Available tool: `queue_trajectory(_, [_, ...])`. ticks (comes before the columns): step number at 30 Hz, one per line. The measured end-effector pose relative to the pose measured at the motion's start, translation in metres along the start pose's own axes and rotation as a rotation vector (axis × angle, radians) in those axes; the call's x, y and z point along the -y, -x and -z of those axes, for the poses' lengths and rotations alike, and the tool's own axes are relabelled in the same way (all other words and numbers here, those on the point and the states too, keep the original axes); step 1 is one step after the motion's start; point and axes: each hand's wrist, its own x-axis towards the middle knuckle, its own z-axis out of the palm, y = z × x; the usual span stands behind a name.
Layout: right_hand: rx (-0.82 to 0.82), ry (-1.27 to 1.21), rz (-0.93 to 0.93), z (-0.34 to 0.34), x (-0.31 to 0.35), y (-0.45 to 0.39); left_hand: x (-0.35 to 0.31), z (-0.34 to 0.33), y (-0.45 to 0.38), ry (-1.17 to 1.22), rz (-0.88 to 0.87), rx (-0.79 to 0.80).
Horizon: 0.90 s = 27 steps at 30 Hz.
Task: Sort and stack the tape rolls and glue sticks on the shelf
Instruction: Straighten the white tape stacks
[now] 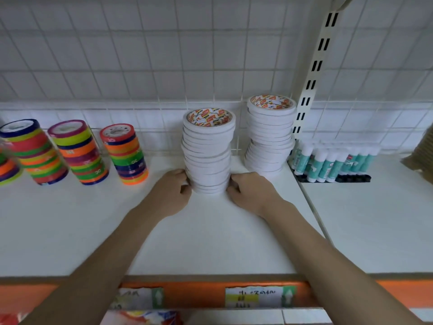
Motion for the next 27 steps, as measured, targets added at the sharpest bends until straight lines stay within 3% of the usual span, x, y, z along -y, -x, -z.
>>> queue_trajectory(6, [0.09,-0.048,0.129,0.011,-0.006,0.012,-0.002,0.019,0.031,0.006,-0.119,0.025])
queue_trajectory(19, [0.061,0.111,0.257,0.008,-0.008,-0.005,-0.007,0.009,0.025,0.038,0.039,0.015])
queue_trajectory(27, [0.017,0.128,0.28,0.003,-0.012,-0.004,-0.008,0.01,0.029,-0.027,-0.1,-0.041])
